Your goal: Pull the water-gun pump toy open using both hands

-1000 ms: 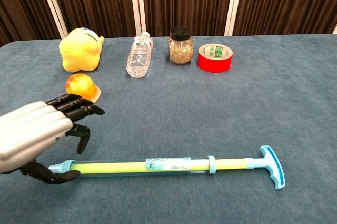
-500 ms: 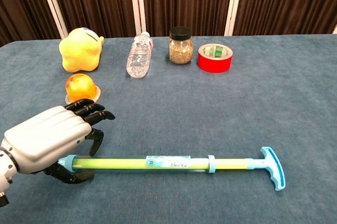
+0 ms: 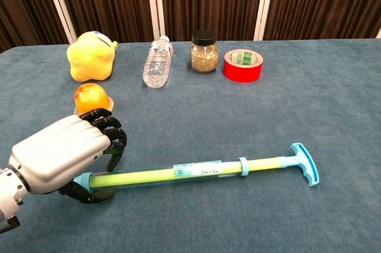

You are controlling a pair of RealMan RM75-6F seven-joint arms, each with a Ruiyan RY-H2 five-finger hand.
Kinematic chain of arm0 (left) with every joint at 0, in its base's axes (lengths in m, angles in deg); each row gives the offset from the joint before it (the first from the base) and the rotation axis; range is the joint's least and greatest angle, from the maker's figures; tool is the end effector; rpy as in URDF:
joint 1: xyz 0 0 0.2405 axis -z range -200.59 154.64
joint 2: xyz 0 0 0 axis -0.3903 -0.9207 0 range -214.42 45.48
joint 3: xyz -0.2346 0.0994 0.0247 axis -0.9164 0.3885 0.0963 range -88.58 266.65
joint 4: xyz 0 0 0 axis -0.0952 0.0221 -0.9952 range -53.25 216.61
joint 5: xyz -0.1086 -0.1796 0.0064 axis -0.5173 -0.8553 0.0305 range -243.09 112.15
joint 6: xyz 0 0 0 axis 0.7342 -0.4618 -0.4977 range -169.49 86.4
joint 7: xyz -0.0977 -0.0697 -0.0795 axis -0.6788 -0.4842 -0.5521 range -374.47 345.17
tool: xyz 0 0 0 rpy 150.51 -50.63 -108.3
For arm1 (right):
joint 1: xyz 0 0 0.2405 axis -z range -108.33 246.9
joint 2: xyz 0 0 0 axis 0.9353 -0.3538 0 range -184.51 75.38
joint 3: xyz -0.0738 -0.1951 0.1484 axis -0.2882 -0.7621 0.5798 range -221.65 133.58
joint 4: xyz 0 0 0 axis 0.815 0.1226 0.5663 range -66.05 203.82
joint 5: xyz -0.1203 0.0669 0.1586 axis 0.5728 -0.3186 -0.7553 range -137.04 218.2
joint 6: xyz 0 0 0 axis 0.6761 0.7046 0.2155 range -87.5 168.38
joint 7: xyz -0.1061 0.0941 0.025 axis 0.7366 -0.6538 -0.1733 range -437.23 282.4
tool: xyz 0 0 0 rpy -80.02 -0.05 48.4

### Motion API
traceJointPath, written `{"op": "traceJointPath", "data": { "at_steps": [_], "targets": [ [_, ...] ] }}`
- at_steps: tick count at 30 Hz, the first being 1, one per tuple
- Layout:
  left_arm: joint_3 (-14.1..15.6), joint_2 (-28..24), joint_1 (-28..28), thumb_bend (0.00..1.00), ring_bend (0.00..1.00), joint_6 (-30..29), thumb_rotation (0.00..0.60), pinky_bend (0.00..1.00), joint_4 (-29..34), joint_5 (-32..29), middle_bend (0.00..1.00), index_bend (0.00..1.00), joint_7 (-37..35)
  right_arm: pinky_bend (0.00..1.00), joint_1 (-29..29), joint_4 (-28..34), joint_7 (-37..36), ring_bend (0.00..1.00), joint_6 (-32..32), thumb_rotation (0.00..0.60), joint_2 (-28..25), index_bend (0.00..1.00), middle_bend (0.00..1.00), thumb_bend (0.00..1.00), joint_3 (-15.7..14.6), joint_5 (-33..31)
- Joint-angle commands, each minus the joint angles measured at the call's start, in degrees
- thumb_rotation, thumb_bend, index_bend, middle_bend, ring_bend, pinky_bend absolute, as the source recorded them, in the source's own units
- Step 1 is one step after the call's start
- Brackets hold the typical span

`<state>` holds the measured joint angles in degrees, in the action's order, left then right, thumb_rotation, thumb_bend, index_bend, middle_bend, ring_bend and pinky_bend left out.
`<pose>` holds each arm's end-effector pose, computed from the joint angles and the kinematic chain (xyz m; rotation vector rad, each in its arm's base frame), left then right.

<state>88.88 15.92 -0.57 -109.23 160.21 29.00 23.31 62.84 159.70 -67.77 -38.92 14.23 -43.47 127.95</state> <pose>-0.1770 0.2173 -0.0701 -2.0192 -0.4380 -0.8661 -0.3086 -0.1794 0.1148 1.5491 -0.8822 0.7703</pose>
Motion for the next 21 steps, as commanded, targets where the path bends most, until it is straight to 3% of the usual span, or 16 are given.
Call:
{"op": "traceJointPath", "data": {
  "at_steps": [1,8,21],
  "targets": [
    [0.64,0.73,0.56,0.61,0.18,-1.77,0.6,0.14,-1.9,1.84,0.31,0.75,-2.65,0.0,-0.53,-0.37,0.85,0.0,1.42,0.6,1.29,0.01,0.0,0.13,-1.18,1.08],
    [2.29,2.84,1.42,0.61,0.21,-3.37,0.6,0.15,-6.4,4.64,0.34,0.76,-6.9,0.0,-1.19,-1.42,8.26,0.0,2.95,0.6,8.27,0.15,0.0,0.17,-2.16,2.14],
    [4.3,4.01,2.39,0.61,0.24,-5.53,0.6,0.18,-9.29,7.68,0.38,0.76,-12.64,0.0,-4.35,-0.46,17.9,0.0,7.52,0.6,19.32,0.27,0.0,0.28,-0.12,-0.79]
  ]
}}
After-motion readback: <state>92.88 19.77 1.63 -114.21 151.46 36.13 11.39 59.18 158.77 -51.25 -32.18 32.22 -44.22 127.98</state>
